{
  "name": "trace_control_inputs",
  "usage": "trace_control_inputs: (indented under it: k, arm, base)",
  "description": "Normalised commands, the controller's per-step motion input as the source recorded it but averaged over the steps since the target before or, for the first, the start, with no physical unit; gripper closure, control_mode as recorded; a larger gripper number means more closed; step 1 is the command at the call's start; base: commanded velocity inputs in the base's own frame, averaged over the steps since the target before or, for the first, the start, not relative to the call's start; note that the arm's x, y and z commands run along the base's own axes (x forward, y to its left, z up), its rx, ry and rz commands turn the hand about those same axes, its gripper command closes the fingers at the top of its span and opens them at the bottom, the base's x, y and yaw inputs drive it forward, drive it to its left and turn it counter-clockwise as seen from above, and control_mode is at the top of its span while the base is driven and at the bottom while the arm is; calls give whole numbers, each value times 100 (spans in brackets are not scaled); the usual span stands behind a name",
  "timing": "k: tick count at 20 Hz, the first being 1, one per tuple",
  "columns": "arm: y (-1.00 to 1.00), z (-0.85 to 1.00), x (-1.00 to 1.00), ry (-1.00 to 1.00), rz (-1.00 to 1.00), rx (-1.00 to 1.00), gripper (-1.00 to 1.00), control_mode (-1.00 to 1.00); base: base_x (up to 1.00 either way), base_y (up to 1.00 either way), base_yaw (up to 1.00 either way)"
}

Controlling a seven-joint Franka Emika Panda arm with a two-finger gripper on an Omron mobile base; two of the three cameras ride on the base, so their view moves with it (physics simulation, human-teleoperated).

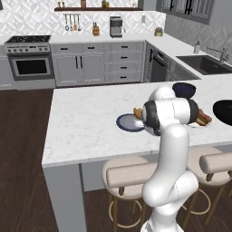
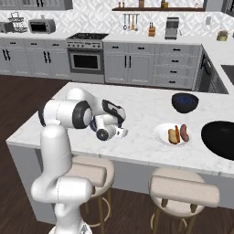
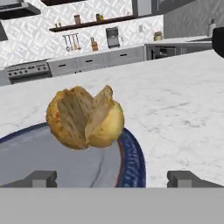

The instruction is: Place one bun and one sausage from the bowl on each plate.

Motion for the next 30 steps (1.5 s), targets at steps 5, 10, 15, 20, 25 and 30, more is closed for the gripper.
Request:
trace_control_inputs:
  k: [5,10,15,20,25,30]
  arm:
    - [0,55,-26,-1,0,1,-100,-100]
    - [0,100,-5,3,0,2,-100,-100]
    - [-9,100,-12,17,0,0,-100,-100]
    - [-15,100,-32,28,0,0,-100,-100]
    - [-40,100,-15,28,0,1,-100,-100]
    - [-75,100,17,9,0,13,-100,-100]
  base:
    - [0,0,0]
    - [0,0,0]
    - [0,0,0]
    - [0,0,0]
    - [0,0,0]
    - [0,0,0]
